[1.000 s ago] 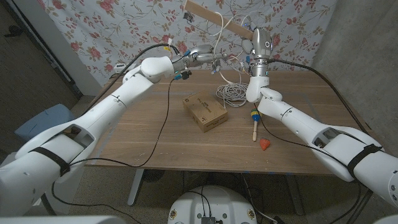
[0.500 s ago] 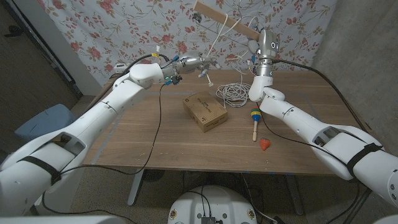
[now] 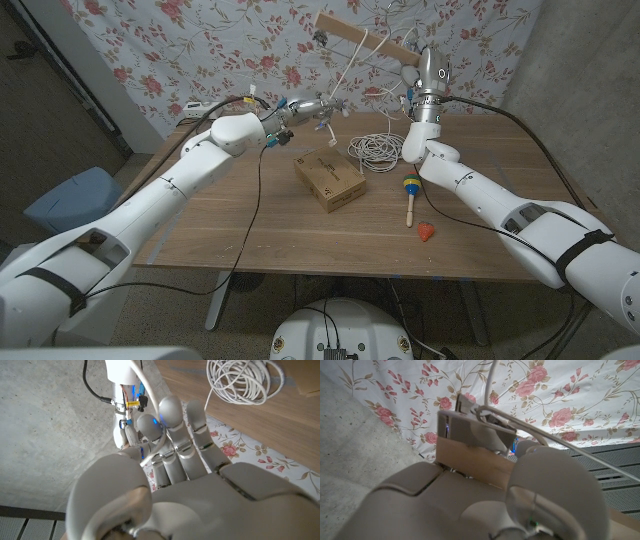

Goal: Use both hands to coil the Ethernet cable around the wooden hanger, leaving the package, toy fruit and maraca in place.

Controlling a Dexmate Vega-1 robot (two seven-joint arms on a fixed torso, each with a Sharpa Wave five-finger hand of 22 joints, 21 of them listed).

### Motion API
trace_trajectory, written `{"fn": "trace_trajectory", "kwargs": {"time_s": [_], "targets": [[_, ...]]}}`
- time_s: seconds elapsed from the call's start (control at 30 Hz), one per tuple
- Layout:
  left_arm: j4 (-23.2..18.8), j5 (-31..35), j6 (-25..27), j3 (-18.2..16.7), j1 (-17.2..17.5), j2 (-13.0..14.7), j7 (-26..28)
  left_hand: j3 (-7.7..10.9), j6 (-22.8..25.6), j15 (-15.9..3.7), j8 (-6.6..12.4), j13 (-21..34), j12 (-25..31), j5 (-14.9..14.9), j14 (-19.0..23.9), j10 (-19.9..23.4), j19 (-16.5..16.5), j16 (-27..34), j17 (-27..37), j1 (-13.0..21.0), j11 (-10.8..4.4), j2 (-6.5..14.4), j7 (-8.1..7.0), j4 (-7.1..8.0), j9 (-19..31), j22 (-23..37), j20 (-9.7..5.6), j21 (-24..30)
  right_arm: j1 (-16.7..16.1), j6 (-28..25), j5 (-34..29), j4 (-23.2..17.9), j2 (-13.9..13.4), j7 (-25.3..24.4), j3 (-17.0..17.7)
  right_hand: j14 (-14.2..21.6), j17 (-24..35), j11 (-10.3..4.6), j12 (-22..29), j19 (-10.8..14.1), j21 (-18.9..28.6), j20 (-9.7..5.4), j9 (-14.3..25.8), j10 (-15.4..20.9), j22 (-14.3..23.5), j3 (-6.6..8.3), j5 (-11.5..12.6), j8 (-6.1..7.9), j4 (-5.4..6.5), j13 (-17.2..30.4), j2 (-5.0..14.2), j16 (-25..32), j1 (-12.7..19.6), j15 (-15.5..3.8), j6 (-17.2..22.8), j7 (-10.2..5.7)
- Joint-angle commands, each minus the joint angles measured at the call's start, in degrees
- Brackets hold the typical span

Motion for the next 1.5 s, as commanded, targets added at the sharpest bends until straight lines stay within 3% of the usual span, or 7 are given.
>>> {"fn": "trace_trajectory", "kwargs": {"time_s": [0.03, 0.33, 0.67, 0.93, 1.1, 1.4, 1.5], "targets": [[-0.97, 7.26, 6.08, 4.81, -1.42, 0.72, 0.67, 0.91, 1.34, 0.25, 1.42, -0.49, 0.46, -0.68, 0.20, 4.56, 0.16, 0.80, -0.56, -0.47, -0.69, 0.05, 4.82, -0.17, 1.70, 0.37, 0.29, 0.04, 0.29, 1.67, 0.29, 0.41, 0.34, -0.15, 1.00, 0.65, -0.03, 0.17, -0.09, 0.01, 0.08, -6.11, 0.21, 0.22, 0.12, 0.21, 0.48, 0.19, -0.09, 0.02, 2.62, 0.13, -1.63, -4.55, -0.13, 0.01], [-4.05, 8.73, 9.32, 1.16, 1.61, 2.26, 8.60, 1.98, 0.33, 0.23, 2.90, -0.08, 2.15, -1.85, 0.11, 3.65, 0.21, 2.28, -1.74, -0.85, -0.98, 0.05, 4.49, -0.53, 3.70, -0.47, 0.51, -0.39, 0.39, 3.59, -1.03, 1.66, 0.06, -0.15, 1.23, 0.62, -0.03, 0.18, -0.10, 0.02, 0.08, -6.14, 0.14, 0.16, 0.11, 0.21, 0.48, 0.25, -0.07, 0.02, 2.62, 0.13, -1.67, -4.55, -0.16, -0.01], [-2.17, 3.90, 3.12, -6.60, 5.03, -1.05, 19.20, 2.25, 0.29, -0.30, 2.45, -0.14, 2.19, -2.66, -0.43, 3.15, 0.14, 2.19, -3.27, -1.18, -1.40, -0.20, 4.03, -0.66, 2.34, -1.26, 0.16, -0.26, 1.26, 7.61, -4.80, 3.89, -1.21, -0.15, -0.99, 0.48, -0.02, 0.14, -0.08, -0.36, -0.04, -6.20, 0.08, 0.15, 0.11, 0.18, 0.48, 0.30, -0.01, 0.02, 2.57, 0.11, -1.76, -4.53, -0.36, -0.05], [0.05, 4.83, 1.98, -6.43, 0.59, -1.51, 18.54, 2.71, 0.22, -0.45, 2.73, -0.74, 2.00, -3.32, -0.46, 3.32, 0.18, 2.73, -3.88, -1.53, -1.47, -0.27, 3.78, -0.68, 2.21, -1.54, -0.05, -0.03, 0.70, 8.81, -9.74, 3.33, -1.69, -0.15, -1.66, 0.28, -0.03, 0.30, -0.15, -0.55, -0.13, -6.33, -0.01, -0.14, 0.07, 0.16, 0.50, 0.33, 0.06, 0.02, 2.49, 0.07, -1.86, -4.51, -0.48, -0.17], [2.40, 5.99, 1.56, -5.10, -3.27, -1.95, 16.30, 2.96, 0.18, -0.44, 3.14, -0.39, 2.28, -3.72, -0.69, 3.17, 0.07, 3.16, -3.87, -1.75, -1.50, -0.26, 3.84, -0.70, 2.52, -1.29, -0.14, 0.30, 0.59, 11.01, -12.25, 2.21, -3.35, -0.15, -3.48, 0.09, -0.03, 0.29, -0.16, -0.54, -0.22, -6.36, 0.01, -0.29, 0.00, 0.18, 0.54, 0.44, 0.11, 0.02, 2.46, 0.04, -1.93, -4.52, -0.50, -0.13], [6.65, 7.90, 0.49, -2.21, -9.54, -3.19, 11.15, 3.33, 0.55, -0.39, 3.40, -0.22, 2.55, -4.36, -0.67, 3.15, -0.02, 3.52, -4.53, -2.11, -1.49, -0.17, 3.84, -0.76, 2.07, -1.38, -0.12, 0.38, -1.66, 13.95, -21.98, -0.21, -3.77, -0.15, -1.51, -0.12, -0.04, 0.27, -0.17, -0.51, -0.34, -6.38, -0.16, -0.47, -0.11, 0.22, 0.60, 0.47, 0.17, 0.02, 2.43, 0.02, -2.03, -4.54, -0.54, -0.23], [7.67, 8.39, 0.60, -1.27, -11.27, -3.49, 9.27, 3.41, 0.51, -0.43, 3.59, -0.65, 2.32, -4.51, -0.68, 3.21, 0.00, 3.63, -4.69, -2.20, -1.49, -0.19, 3.84, -0.80, 2.24, -1.50, -0.16, 0.34, -1.12, 13.46, -23.57, -0.13, -4.31, -0.15, -2.79, -0.18, -0.04, 0.26, -0.17, -0.50, -0.38, -6.38, -0.19, -0.53, -0.14, 0.24, 0.62, 0.52, 0.19, 0.02, 2.42, 0.03, -2.07, -4.55, -0.54, -0.30]]}}
